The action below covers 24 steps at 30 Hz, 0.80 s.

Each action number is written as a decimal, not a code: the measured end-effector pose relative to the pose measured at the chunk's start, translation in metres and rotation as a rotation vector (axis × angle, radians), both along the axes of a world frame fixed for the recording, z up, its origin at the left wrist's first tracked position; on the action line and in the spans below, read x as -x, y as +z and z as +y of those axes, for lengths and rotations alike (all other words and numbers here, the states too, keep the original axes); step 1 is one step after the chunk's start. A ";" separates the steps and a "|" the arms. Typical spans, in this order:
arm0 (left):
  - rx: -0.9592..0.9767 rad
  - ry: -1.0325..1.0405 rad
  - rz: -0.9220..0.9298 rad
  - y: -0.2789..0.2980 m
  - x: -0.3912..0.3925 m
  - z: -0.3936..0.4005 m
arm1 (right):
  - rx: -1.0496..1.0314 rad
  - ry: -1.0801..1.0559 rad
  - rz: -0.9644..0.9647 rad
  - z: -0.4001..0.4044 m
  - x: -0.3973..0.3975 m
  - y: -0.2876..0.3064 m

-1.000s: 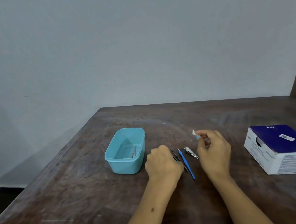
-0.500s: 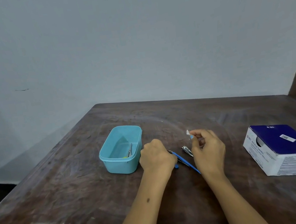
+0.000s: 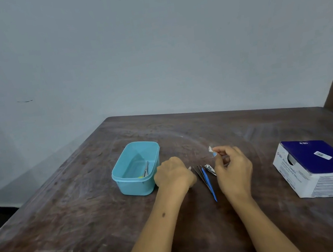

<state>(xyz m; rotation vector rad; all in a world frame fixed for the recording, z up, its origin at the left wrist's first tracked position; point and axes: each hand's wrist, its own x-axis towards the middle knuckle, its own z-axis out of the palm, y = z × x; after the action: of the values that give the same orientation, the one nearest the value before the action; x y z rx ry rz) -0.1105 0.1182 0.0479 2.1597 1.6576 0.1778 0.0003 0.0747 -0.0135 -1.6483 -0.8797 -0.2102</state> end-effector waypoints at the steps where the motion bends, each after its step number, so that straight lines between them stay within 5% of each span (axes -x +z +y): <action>1: 0.004 -0.022 0.028 -0.001 0.000 0.000 | -0.003 -0.001 0.000 0.000 0.000 0.000; 6: 0.024 -0.056 -0.086 -0.004 0.007 0.004 | -0.024 0.002 -0.002 0.000 0.001 -0.001; 11: 0.150 -0.049 -0.743 -0.024 0.002 0.008 | -0.051 0.002 -0.004 0.002 0.005 0.000; 15: 0.008 -0.129 -0.854 -0.047 -0.004 0.006 | -0.119 0.055 -0.032 0.002 0.012 0.002; 24: 0.016 -0.171 -0.984 -0.051 -0.007 -0.001 | -0.193 0.076 -0.115 -0.002 0.018 0.008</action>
<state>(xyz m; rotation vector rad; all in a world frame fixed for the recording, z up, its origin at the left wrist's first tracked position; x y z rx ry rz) -0.1033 0.1171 -0.0032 1.7074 0.8872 0.9797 -0.0176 0.0727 -0.0053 -1.4323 -0.9757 -0.3300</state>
